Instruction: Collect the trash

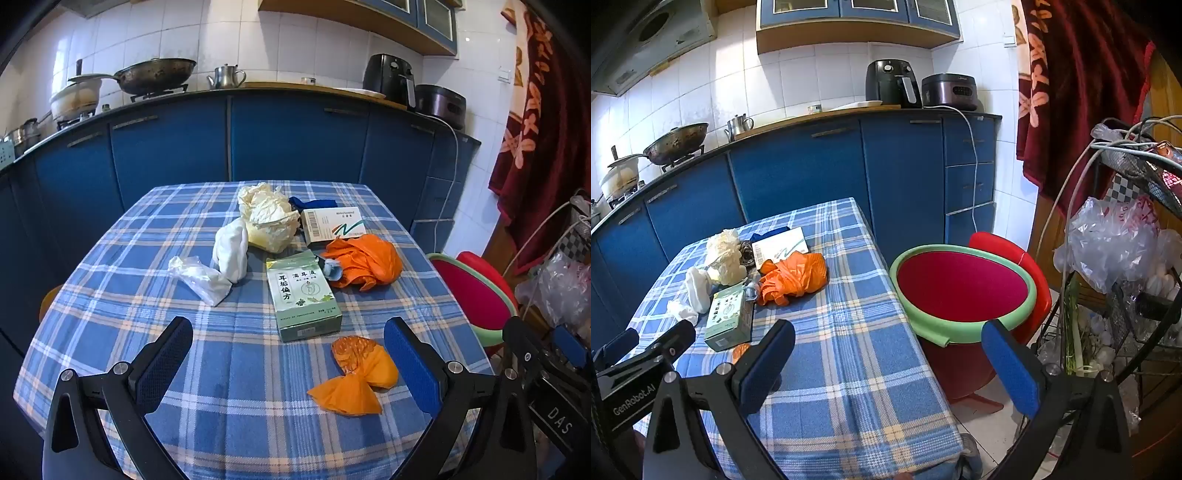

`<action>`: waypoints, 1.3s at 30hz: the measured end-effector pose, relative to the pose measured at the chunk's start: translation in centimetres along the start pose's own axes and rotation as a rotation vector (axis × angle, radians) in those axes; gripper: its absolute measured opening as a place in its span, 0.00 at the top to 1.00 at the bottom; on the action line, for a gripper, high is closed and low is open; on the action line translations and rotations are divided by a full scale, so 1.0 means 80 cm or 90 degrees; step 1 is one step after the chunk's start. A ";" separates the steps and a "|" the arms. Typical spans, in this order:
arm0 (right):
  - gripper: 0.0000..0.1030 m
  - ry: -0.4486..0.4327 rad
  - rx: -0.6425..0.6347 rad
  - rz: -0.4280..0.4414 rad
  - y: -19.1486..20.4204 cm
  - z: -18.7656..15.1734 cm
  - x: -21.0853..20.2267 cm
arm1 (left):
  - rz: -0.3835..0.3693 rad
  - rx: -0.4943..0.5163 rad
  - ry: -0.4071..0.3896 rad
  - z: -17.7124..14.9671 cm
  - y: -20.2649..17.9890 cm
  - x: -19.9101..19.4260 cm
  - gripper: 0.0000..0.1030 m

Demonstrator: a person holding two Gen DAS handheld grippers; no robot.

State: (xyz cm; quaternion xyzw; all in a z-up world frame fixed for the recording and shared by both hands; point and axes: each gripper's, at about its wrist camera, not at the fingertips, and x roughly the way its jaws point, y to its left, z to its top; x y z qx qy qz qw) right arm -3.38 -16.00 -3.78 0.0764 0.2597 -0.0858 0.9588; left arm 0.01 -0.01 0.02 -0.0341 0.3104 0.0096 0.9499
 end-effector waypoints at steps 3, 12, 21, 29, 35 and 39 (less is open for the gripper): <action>0.00 -0.002 0.000 0.000 0.000 0.000 0.000 | 0.001 0.000 0.000 0.000 0.000 0.001 0.00; 0.00 0.002 0.000 -0.002 0.001 -0.001 0.000 | 0.001 0.002 -0.003 0.000 -0.001 0.000 0.00; 0.00 0.000 -0.002 -0.001 0.002 -0.001 0.001 | 0.000 0.003 -0.003 -0.002 -0.002 -0.002 0.00; 0.00 0.000 -0.003 -0.002 0.002 -0.001 0.001 | 0.001 0.002 -0.004 -0.001 0.001 0.001 0.00; 0.00 0.000 -0.003 -0.002 0.002 -0.001 0.000 | 0.001 0.002 -0.003 -0.001 0.001 0.001 0.00; 0.00 0.001 -0.004 -0.001 0.002 -0.001 0.000 | 0.001 0.003 -0.004 -0.001 0.000 0.001 0.00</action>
